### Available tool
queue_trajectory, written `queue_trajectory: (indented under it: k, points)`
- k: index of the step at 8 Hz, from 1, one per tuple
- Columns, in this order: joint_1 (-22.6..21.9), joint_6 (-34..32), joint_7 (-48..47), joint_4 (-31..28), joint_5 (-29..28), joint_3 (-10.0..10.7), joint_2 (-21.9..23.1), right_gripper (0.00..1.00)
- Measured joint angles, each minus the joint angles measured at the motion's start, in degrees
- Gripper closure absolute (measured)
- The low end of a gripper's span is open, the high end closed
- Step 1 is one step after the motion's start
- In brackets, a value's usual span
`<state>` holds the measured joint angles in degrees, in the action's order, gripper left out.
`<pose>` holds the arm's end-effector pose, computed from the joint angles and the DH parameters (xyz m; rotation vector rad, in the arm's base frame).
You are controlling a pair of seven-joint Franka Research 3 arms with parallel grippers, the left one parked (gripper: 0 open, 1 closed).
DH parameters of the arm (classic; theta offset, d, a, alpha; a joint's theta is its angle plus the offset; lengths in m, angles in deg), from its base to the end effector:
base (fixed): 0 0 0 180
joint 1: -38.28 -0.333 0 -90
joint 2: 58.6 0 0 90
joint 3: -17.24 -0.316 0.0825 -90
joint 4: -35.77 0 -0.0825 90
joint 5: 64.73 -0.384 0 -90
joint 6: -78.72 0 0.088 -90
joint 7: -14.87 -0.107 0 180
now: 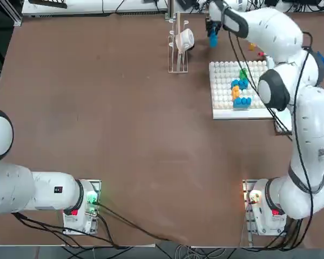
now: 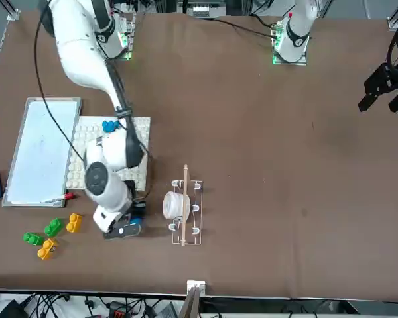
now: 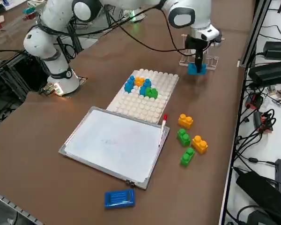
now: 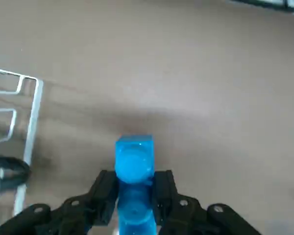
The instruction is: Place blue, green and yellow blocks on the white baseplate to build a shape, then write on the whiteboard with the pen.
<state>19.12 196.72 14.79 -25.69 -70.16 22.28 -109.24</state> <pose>0.7511 0.2181 0.3056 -3.0824 -0.3727 -0.1593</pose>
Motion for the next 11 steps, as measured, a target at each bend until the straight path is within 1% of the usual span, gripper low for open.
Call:
queue_trajectory:
  k: [1,3,4,6,8,10,11]
  points:
    - [2.4,-0.2,5.9,-2.4,-0.8,-0.6,2.2,0.59]
    - [4.2,-0.2,15.3,-9.9,-1.1,-1.0,7.6,0.59]
    - [4.4,0.5,18.4,-14.9,-1.1,-1.0,10.8,0.59]
    - [4.7,4.5,26.1,-27.0,-1.1,-1.0,18.3,0.59]
    - [5.2,7.2,35.3,-36.8,-1.1,-1.0,24.6,0.59]
    - [5.4,9.0,44.8,-43.4,-1.0,-1.1,28.7,0.59]
    - [5.4,10.8,50.5,-45.6,-1.0,-1.2,29.8,0.59]
